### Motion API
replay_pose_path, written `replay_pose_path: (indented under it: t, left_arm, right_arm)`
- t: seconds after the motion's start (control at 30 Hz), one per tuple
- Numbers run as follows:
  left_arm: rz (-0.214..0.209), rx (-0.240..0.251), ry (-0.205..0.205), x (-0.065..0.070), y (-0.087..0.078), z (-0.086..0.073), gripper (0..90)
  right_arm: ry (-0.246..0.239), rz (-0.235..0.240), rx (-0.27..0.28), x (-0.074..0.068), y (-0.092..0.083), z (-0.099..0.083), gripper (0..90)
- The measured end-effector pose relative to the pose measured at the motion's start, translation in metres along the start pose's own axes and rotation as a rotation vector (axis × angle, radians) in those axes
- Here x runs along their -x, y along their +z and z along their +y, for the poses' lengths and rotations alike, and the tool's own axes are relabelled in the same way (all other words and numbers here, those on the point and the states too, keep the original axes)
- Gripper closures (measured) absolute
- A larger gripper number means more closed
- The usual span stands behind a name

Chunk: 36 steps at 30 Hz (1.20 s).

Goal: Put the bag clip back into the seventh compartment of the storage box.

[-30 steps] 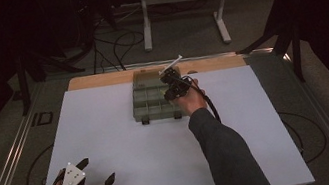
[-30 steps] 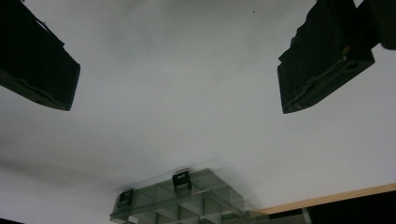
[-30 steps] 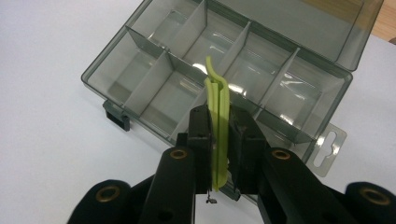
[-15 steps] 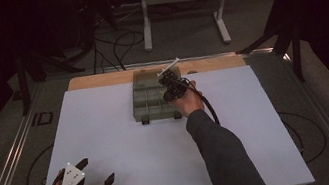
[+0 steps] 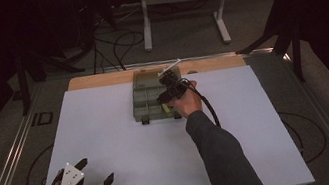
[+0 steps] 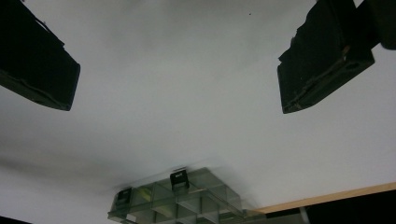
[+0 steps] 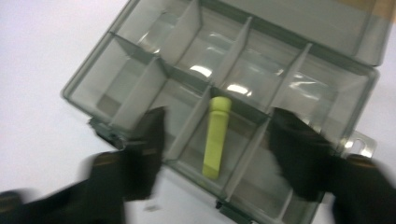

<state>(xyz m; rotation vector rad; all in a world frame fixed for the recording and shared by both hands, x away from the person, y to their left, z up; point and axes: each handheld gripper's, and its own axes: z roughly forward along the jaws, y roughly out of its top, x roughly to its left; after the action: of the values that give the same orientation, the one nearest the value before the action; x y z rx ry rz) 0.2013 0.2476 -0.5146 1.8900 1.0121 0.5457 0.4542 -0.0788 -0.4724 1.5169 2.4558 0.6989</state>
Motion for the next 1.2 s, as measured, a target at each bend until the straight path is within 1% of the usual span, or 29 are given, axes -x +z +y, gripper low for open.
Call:
replay_pose_path:
  t: [0.03, 0.1, 0.13, 0.3, 0.4, 0.5, 0.6, 0.8, 0.9, 1.03, 1.1, 1.2]
  left_arm:
    - [0.000, 0.000, 0.000, 0.000, 0.000, 0.000, 0.0]
    - [0.000, -0.001, 0.000, 0.000, 0.000, 0.000, 0.0]
    - [0.000, -0.001, 0.001, 0.000, 0.000, 0.000, 0.0]
    - [0.000, 0.000, 0.001, 0.001, 0.001, 0.000, 0.0]
    - [0.000, 0.000, 0.002, 0.001, 0.000, 0.000, 0.0]
    - [-0.001, 0.000, 0.001, 0.001, 0.001, 0.000, 0.0]
    - [-0.001, -0.001, 0.001, 0.001, 0.001, 0.000, 0.0]
    - [0.000, -0.002, 0.001, 0.001, 0.001, 0.000, 0.0]
    - [0.000, -0.004, 0.003, 0.002, 0.001, 0.000, 0.0]
    - [-0.001, -0.004, 0.005, 0.002, 0.001, 0.000, 0.0]
    - [-0.002, -0.006, 0.007, 0.003, 0.002, 0.000, 0.0]
    - [-0.002, -0.006, 0.005, 0.003, 0.002, 0.000, 0.0]
  right_arm:
    - [0.000, 0.000, 0.000, 0.000, 0.000, 0.000, 25.3]
    - [0.002, -0.012, -0.002, 0.001, -0.001, -0.001, 14.4]
    - [0.002, -0.015, -0.003, 0.001, -0.002, -0.001, 13.7]
    - [-0.018, 0.002, 0.003, 0.000, -0.006, -0.002, 12.4]
    - [-0.044, 0.002, 0.008, -0.002, -0.009, -0.004, 11.6]
    - [-0.081, -0.001, 0.011, -0.004, -0.013, -0.005, 10.6]
    - [-0.102, 0.002, 0.020, -0.005, -0.016, -0.009, 10.6]
    - [-0.121, -0.001, 0.038, -0.002, -0.026, -0.019, 10.7]
    - [-0.133, -0.010, 0.043, 0.001, -0.032, -0.025, 10.8]
    - [-0.130, -0.004, 0.062, 0.003, -0.038, -0.032, 10.7]
    - [-0.128, 0.004, 0.087, 0.006, -0.043, -0.040, 10.2]
    - [-0.136, 0.005, 0.098, 0.005, -0.049, -0.046, 9.5]
